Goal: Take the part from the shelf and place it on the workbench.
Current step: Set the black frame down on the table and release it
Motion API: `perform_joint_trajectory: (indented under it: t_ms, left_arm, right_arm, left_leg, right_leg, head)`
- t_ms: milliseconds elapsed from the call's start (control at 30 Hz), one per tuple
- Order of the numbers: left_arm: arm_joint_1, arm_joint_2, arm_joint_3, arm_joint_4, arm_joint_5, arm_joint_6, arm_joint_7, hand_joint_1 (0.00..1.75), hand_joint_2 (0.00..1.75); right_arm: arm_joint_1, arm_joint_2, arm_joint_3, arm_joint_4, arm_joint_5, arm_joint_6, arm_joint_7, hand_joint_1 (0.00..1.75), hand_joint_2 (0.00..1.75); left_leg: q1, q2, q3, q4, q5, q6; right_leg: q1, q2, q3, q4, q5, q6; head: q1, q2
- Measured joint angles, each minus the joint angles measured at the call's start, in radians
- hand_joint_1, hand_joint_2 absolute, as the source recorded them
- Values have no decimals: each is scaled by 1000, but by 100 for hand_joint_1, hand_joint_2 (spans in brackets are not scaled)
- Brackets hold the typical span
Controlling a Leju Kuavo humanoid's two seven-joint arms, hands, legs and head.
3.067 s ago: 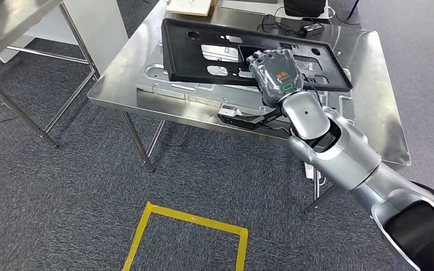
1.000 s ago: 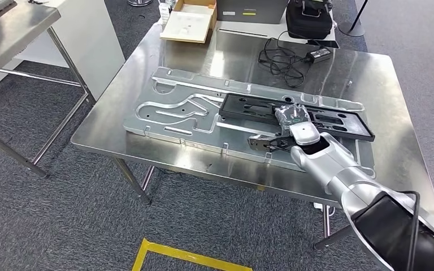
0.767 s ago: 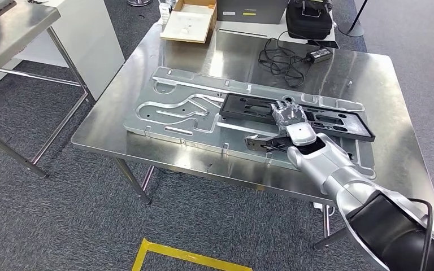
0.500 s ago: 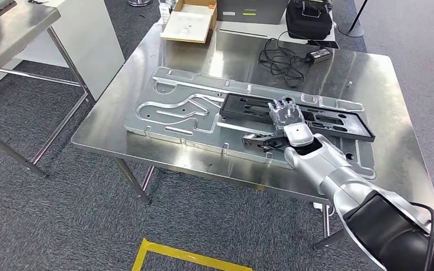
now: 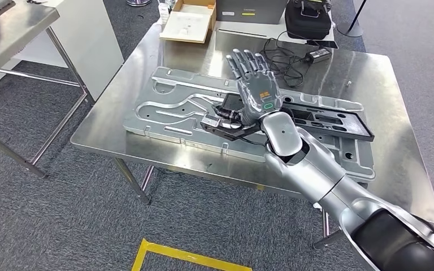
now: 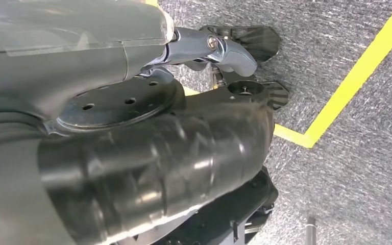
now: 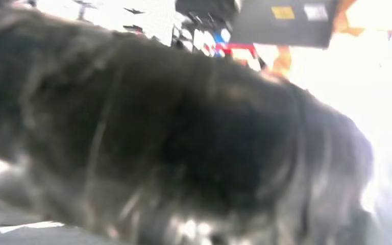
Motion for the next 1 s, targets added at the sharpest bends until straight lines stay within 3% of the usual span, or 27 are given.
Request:
perform_joint_trajectory:
  t_ms: [200,333,367,433,500,600,633,667,700,767,833,867,933,1000]
  left_arm:
    - [-1,0,-1,0,-13,-3,-6,0,0]
    - [-2,0,-3,0,-25,-3,-6,0,0]
    - [-3,0,-5,0,-28,-2,-6,0,0]
    - [-4,0,-10,0,-34,2,-6,0,87]
    - [-4,-1,-16,0,-38,5,-9,0,175]
    - [-6,-2,-23,0,-41,4,-12,0,175]
    - [-5,-2,-25,0,-41,5,-12,0,175]
    - [-3,-2,-26,0,-42,6,-12,0,175]
    - [-2,-2,-27,0,-43,9,-13,0,175]
    - [-1,-1,-27,0,-43,14,-16,0,175]
    - [-3,0,-27,0,-42,18,-20,0,175]
    - [-4,1,-27,0,-42,20,-20,0,175]
    - [-2,2,-27,1,-43,22,-21,0,175]
    - [-2,2,-27,1,-43,24,-20,0,175]
  right_arm:
    - [76,-2,2,-261,-99,-9,-135,0,0]
    - [107,-2,58,-400,-120,-31,-175,0,175]
    - [114,-2,77,-433,-134,-37,-185,0,175]
    - [127,0,118,-498,-166,-36,-196,0,175]
    - [148,3,156,-545,-195,-19,-193,0,175]
    - [205,9,220,-570,-238,23,-175,0,175]
    - [226,9,243,-570,-256,33,-173,0,175]
    - [243,10,263,-565,-275,39,-176,0,175]
    - [256,12,278,-557,-295,40,-184,0,175]
    - [274,20,297,-530,-331,41,-204,0,175]
    - [297,31,313,-493,-354,45,-222,0,175]
    - [310,37,319,-473,-362,47,-229,0,175]
    - [330,50,329,-435,-374,49,-238,0,175]
    - [342,67,333,-402,-383,57,-242,0,175]
  left_leg:
    - [0,2,0,0,-1,0]
    - [0,2,0,0,-1,0]
    - [-2,2,0,2,-2,1]
    - [1,2,7,-14,5,9]
    - [8,1,29,-47,20,18]
    - [13,-8,39,-60,29,19]
    - [13,-14,36,-55,27,16]
    - [15,-22,32,-48,24,12]
    - [17,-30,28,-39,20,7]
    - [25,-47,20,-17,7,-7]
    - [28,-63,10,2,-4,-23]
    - [29,-70,4,7,-7,-31]
    - [31,-83,-3,9,-8,-44]
    - [33,-60,-14,35,-24,-52]
  right_leg:
    - [0,1,0,0,0,0]
    - [0,1,0,0,0,0]
    - [-3,2,1,-3,1,2]
    - [-3,1,7,-11,4,8]
    - [-2,-1,7,8,-18,15]
    - [-12,-3,-59,173,-111,24]
    - [-17,-4,-81,224,-130,27]
    - [-23,-5,-89,243,-130,30]
    - [-28,-4,-78,224,-112,33]
    - [-38,12,-15,111,-63,42]
    - [-38,42,29,34,-50,41]
    - [-35,50,32,30,-58,34]
    - [-31,37,30,36,-58,13]
    - [-29,18,32,34,-59,-5]
  head:
    - [0,0]
    - [0,0]
    - [0,0]
    - [0,0]
    - [2,0]
    - [3,0]
    - [3,0]
    - [3,0]
    - [3,0]
    - [3,0]
    - [4,0]
    - [4,0]
    - [4,0]
    - [4,0]
